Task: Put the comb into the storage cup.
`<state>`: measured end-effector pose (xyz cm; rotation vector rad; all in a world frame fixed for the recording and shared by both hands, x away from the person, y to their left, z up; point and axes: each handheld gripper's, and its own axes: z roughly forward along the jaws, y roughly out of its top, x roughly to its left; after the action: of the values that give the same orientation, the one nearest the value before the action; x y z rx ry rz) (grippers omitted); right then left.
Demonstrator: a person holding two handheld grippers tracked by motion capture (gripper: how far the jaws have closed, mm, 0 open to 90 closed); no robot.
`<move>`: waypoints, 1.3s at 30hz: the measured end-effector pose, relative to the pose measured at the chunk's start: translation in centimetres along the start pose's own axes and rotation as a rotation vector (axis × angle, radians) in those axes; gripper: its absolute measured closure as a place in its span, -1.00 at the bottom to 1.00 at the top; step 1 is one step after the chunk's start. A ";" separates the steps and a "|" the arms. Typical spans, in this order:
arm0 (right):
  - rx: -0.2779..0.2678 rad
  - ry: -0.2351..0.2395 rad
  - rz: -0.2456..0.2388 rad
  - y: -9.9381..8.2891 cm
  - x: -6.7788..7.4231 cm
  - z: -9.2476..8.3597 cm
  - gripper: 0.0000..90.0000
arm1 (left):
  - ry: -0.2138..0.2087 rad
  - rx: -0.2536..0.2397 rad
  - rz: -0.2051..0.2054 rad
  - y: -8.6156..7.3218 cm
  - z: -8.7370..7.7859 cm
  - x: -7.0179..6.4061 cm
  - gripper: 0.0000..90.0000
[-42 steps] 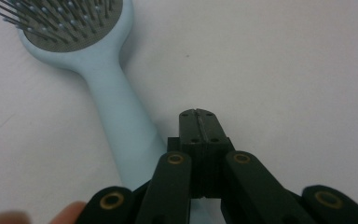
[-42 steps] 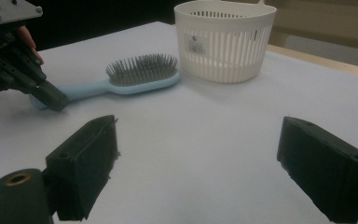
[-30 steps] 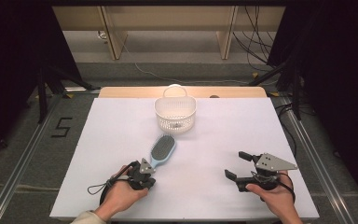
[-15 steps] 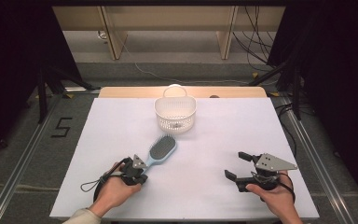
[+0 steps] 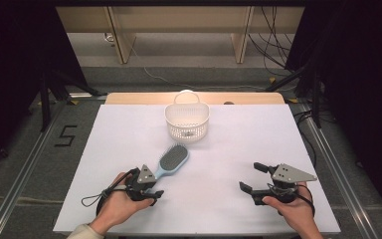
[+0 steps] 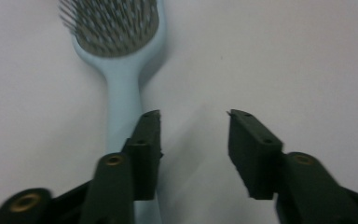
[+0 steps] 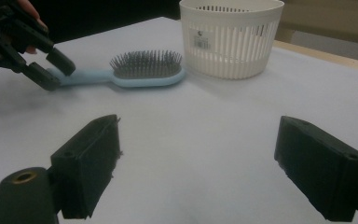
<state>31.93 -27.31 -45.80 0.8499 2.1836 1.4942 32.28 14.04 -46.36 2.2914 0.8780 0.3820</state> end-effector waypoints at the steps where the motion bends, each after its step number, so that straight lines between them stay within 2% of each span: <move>1: -0.001 0.000 -0.002 0.0 0.0 0.0 -0.66 | 0.009 -0.023 0.013 0.0 -0.1 0.0 -0.17; 3: 0.005 0.000 -0.001 0.0 0.0 0.0 -0.66 | 0.023 -0.060 0.026 0.0 0.0 0.1 -0.49; 4: 0.004 0.001 -0.002 0.0 0.0 0.0 -0.66 | 0.031 -0.077 0.016 0.0 0.0 0.1 -0.59; 5: 0.004 0.001 -0.002 0.0 0.0 0.0 -0.66 | 0.034 -0.095 0.009 -0.1 0.0 0.2 -0.59; 9: 0.006 0.005 -0.002 0.0 0.0 0.0 -0.66 | 0.027 -0.189 -0.020 0.0 -0.3 0.6 -0.93; 11: 0.005 0.006 -0.003 0.0 0.0 0.0 -0.66 | 0.032 -0.254 -0.030 0.1 -0.7 0.8 -1.00; 12: 0.005 0.006 -0.003 0.0 0.0 0.0 -0.66 | 0.032 -0.254 -0.030 0.1 -0.7 0.8 -1.00; 15: 0.005 0.007 -0.004 0.0 0.0 0.0 -0.66 | 0.036 -0.326 -0.039 0.3 -1.4 1.1 -1.00; 18: 0.005 0.008 -0.004 0.0 0.0 0.0 -0.66 | 0.043 -0.365 -0.035 0.4 -1.8 1.3 -1.00; 24: -0.003 0.008 -0.007 0.0 0.0 0.0 -0.66 | 0.056 -0.412 -0.041 0.5 -2.3 1.7 -1.00; 33: -0.002 0.007 -0.005 0.0 0.0 0.0 -0.66 | 0.068 -0.420 -0.049 0.7 -2.5 2.0 -1.00; 39: 0.000 0.001 -0.006 0.0 0.0 0.0 -0.66 | 0.078 -0.434 -0.060 1.6 -3.1 2.7 -1.00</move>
<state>31.97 -27.32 -45.84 0.8419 2.1845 1.4924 33.57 16.41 -42.94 1.8584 0.8078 0.5771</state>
